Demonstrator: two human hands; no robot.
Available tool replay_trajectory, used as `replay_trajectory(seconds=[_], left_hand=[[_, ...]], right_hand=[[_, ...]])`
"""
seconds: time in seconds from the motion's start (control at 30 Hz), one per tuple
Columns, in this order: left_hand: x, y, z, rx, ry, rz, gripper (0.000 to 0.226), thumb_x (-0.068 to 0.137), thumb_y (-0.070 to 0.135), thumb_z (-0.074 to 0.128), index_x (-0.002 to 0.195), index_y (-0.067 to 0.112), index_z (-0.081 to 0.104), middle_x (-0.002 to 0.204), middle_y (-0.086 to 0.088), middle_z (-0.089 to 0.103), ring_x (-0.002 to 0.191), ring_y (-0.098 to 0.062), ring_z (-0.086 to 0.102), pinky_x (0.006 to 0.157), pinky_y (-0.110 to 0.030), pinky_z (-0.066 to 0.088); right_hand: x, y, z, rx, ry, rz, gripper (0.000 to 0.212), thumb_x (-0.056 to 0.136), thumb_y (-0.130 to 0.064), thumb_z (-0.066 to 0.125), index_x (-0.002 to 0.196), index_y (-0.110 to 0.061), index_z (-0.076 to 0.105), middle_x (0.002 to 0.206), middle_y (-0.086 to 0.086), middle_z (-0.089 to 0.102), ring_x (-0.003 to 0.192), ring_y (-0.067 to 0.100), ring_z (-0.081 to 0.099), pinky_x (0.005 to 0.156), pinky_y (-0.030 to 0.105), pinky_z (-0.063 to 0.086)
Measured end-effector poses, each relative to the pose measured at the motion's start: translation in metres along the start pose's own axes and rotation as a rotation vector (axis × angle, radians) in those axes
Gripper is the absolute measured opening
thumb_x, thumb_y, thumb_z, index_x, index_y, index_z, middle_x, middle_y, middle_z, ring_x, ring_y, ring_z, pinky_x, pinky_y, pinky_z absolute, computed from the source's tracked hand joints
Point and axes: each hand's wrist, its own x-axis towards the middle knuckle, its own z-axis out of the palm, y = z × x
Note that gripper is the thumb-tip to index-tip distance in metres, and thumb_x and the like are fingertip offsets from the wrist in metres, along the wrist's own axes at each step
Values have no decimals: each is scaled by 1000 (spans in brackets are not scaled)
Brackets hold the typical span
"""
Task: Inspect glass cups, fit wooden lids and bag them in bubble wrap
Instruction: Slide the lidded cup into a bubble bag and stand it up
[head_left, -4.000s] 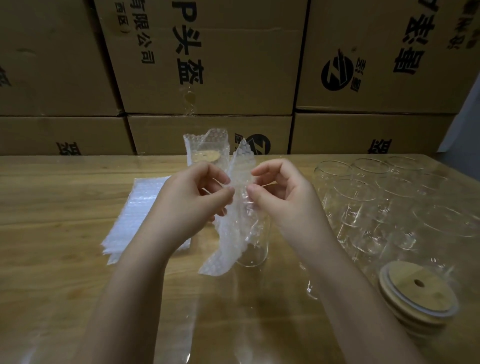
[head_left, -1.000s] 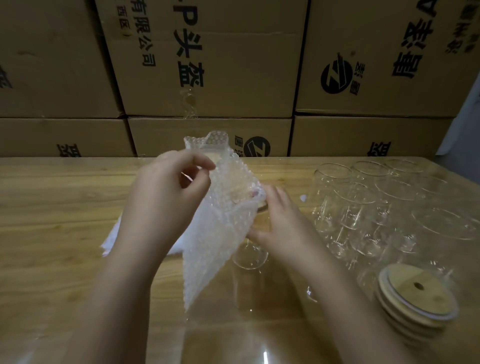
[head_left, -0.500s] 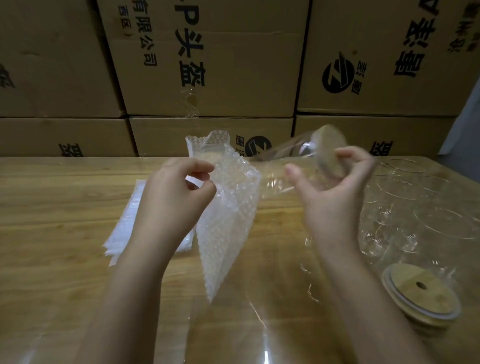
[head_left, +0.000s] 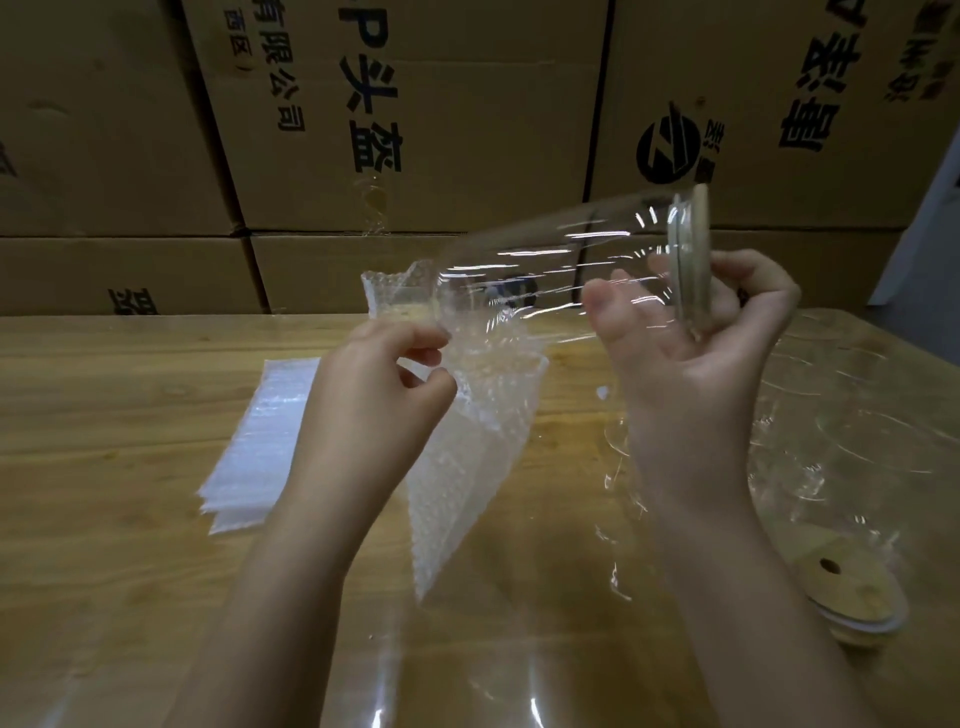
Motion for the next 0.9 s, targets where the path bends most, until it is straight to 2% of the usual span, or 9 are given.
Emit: replay_trajectory(seconds=[0.13, 0.23, 0.4, 0.57, 0.6, 0.67, 0.73, 0.8, 0.9], left_hand=[[0, 0, -1, -22, 79, -42, 22, 81, 15, 61, 91, 34, 66, 91, 12, 65, 67, -3, 63, 58, -22, 38], [0, -1, -4, -21, 86, -53, 21, 81, 15, 61, 86, 36, 63, 89, 11, 65, 69, -8, 65, 60, -25, 41], [0, -1, -5, -57, 72, -60, 26, 81, 11, 60, 86, 36, 61, 85, 11, 64, 68, -7, 64, 51, -18, 35], [1, -1, 2, -174, -8, -69, 26, 83, 11, 61, 88, 37, 62, 76, 13, 64, 64, -7, 60, 43, -12, 39], [1, -1, 4, -224, -20, -68, 26, 83, 11, 61, 88, 37, 63, 76, 11, 65, 66, -11, 61, 45, -14, 42], [2, 0, 8, -359, -37, -82, 27, 86, 10, 61, 89, 36, 65, 72, 6, 63, 71, -18, 63, 60, -24, 52], [3, -1, 13, -495, -54, -135, 24, 88, 7, 60, 94, 29, 68, 74, 3, 63, 71, -15, 61, 74, -36, 55], [4, -5, 17, -554, -64, -186, 19, 88, 5, 60, 91, 21, 71, 72, 2, 63, 68, -10, 58, 72, -35, 53], [7, -12, 21, -480, -54, -194, 20, 87, 8, 63, 79, 24, 70, 68, 7, 64, 66, -7, 57, 69, -29, 49]], right_hand=[[1, 1, -4, -118, -86, 6, 56, 72, -26, 79, 104, -34, 35, 121, 4, 53, 109, 21, 61, 82, 23, 54], [1, 0, -2, -228, -119, -39, 58, 70, -30, 80, 104, -34, 34, 124, 7, 51, 108, 13, 60, 82, 24, 53], [-1, 2, -1, -356, -198, -54, 59, 70, -35, 80, 106, -37, 33, 123, -4, 49, 112, 14, 56, 85, 39, 53], [-4, -1, 1, -477, -186, -178, 61, 71, -34, 81, 108, -37, 33, 122, -4, 47, 110, 15, 54, 86, 32, 50], [-4, -3, 1, -485, -170, -215, 61, 72, -33, 81, 109, -36, 33, 122, -4, 46, 110, 16, 54, 87, 31, 50], [-3, -7, -1, -476, -139, -269, 59, 73, -34, 79, 110, -34, 33, 121, -6, 44, 110, 15, 54, 87, 31, 50], [-1, -11, -3, -448, -120, -272, 57, 74, -36, 76, 111, -33, 33, 121, -6, 43, 109, 15, 54, 86, 30, 50], [1, -10, -5, -441, -127, -252, 57, 74, -36, 76, 112, -32, 33, 122, -3, 45, 108, 16, 55, 86, 28, 49], [1, -4, -6, -496, -200, -160, 60, 73, -37, 77, 113, -34, 33, 124, -2, 47, 107, 11, 55, 84, 22, 48]])
